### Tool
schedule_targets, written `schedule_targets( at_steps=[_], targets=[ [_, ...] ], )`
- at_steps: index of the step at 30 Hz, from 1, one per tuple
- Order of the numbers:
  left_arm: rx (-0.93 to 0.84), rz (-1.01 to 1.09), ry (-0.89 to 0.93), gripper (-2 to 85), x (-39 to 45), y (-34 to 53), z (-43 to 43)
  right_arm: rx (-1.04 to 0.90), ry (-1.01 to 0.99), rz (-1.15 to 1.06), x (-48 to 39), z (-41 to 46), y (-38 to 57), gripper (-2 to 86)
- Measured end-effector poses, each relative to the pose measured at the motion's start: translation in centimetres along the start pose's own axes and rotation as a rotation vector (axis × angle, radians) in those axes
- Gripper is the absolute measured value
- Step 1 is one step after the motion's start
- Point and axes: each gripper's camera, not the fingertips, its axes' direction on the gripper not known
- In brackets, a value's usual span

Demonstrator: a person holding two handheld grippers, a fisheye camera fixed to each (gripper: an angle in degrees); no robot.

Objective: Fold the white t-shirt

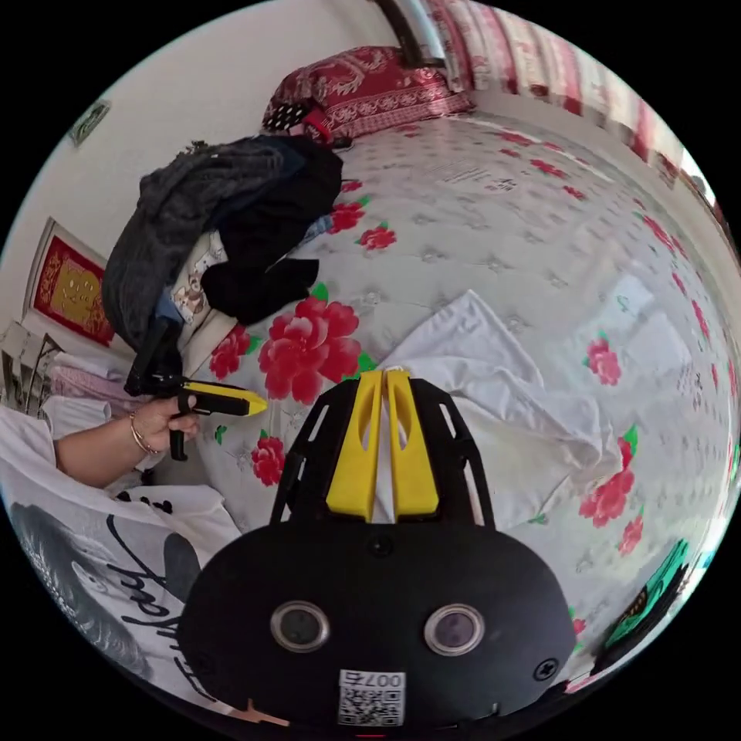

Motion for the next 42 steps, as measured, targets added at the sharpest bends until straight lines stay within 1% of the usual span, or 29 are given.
schedule_targets(
  at_steps=[1,3,5,8,10,11,13,16,18,21,26,28,29,31,34,38,40,42],
  targets=[
    [-0.004,-0.002,0.001,5.8,-0.1,0.1,0.1,-0.082,-0.029,-0.034,-1.4,2.6,-1.2,1.0],
    [-0.007,-0.002,0.009,5.8,-0.3,0.2,0.3,-0.137,-0.076,-0.044,-3.0,5.1,-2.2,1.7],
    [-0.008,0.004,0.014,5.8,-0.3,0.3,0.5,-0.111,-0.114,-0.049,-4.1,5.5,-2.2,2.1],
    [-0.016,0.017,0.025,6.0,0.0,-0.1,1.2,-0.003,-0.082,-0.032,-4.4,3.7,-0.9,2.5],
    [-0.022,0.035,0.032,6.3,0.5,-0.6,1.8,0.098,-0.034,0.074,-2.9,1.6,1.8,2.7],
    [-0.024,0.058,0.035,6.5,1.1,-1.1,2.3,0.114,-0.018,0.106,-2.4,1.3,2.6,2.8],
    [-0.017,0.116,0.034,7.5,2.6,-2.0,2.8,0.13,0.075,0.224,-0.8,0.5,6.1,2.9],
    [0.013,0.27,0.01,8.4,6.5,-3.6,3.5,0.087,0.128,0.31,-0.2,1.2,9.5,2.9],
    [0.015,0.387,-0.03,9.3,9.9,-4.9,4.6,0.071,0.108,0.325,-0.6,1.9,10.5,2.9],
    [-0.011,0.476,-0.098,9.9,12.8,-6.4,6.9,0.061,0.135,0.312,-2.0,3.3,10.9,2.9],
    [-0.151,0.495,-0.171,9.4,14.7,-7.6,11.3,0.032,0.194,0.265,-3.1,5.2,10.4,2.5],
    [-0.19,0.51,-0.269,6.2,15.3,-7.6,12.6,-0.008,0.207,0.227,-3.1,6.0,10.2,1.7],
    [-0.205,0.534,-0.309,2.7,15.8,-7.5,13.2,-0.018,0.22,0.225,-3.1,6.2,10.3,1.4],
    [-0.206,0.541,-0.31,0.4,16.4,-7.6,13.3,-0.01,0.271,0.231,-2.9,5.9,10.8,0.4],
    [-0.181,0.544,-0.301,-0.6,18.2,-7.4,12.0,0.076,0.254,0.232,-2.7,3.8,12.3,0.0],
    [-0.147,0.564,-0.228,-0.8,21.2,-5.2,8.9,0.164,0.291,0.234,-2.6,1.0,14.8,-0.2],
    [-0.155,0.527,-0.247,-0.7,21.3,-4.2,8.9,0.19,0.307,0.227,-2.4,0.1,16.6,-0.2],
    [-0.179,0.454,-0.309,-0.2,20.0,-3.5,10.8,0.162,0.289,0.225,-1.9,0.5,17.7,-0.2]
  ],
)
